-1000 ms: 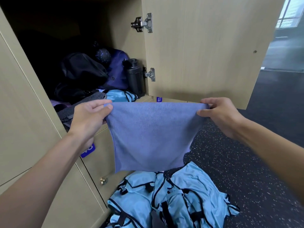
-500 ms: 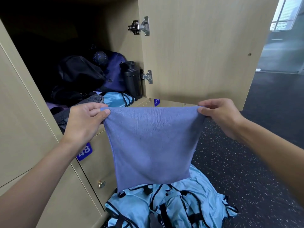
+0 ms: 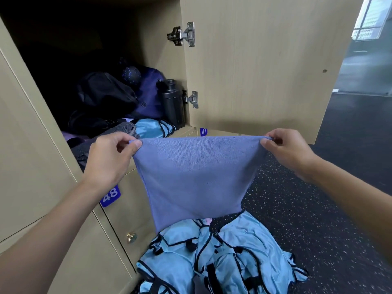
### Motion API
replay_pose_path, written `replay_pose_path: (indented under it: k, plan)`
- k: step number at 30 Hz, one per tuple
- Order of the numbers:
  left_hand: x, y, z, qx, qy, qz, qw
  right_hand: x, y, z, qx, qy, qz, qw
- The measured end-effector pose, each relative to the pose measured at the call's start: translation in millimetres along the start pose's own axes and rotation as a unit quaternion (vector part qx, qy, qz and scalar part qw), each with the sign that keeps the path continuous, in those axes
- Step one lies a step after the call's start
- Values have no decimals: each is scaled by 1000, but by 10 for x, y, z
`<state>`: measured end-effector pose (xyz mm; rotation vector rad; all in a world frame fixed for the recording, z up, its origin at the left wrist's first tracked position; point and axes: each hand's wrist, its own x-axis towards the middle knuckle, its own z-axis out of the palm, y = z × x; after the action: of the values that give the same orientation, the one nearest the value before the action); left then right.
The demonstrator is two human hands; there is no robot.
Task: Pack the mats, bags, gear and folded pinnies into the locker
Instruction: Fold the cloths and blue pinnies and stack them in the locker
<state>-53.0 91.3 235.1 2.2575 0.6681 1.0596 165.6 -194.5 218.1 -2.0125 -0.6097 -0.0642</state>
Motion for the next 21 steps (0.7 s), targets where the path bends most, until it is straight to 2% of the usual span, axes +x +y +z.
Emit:
replay_pose_path:
  k: [4,11,15,18,21]
  plan:
    - [-13,23,74,-45,-25,-31,998,-25,-33,21,-37,-12,-11,999]
    - [-110,133,222,-116,-68,-64,989,-104,-140,81,-2,-71,-21,997]
    - [-202,250,317,-143,-94,-67,983,-209,-304,185,42,-111,5,993]
    - [-283,340,394,-161,-112,-66,978,-297,-436,274,119,-173,46,977]
    - [-354,425,462,-169,-142,-49,974,-396,-553,359,208,-270,84,936]
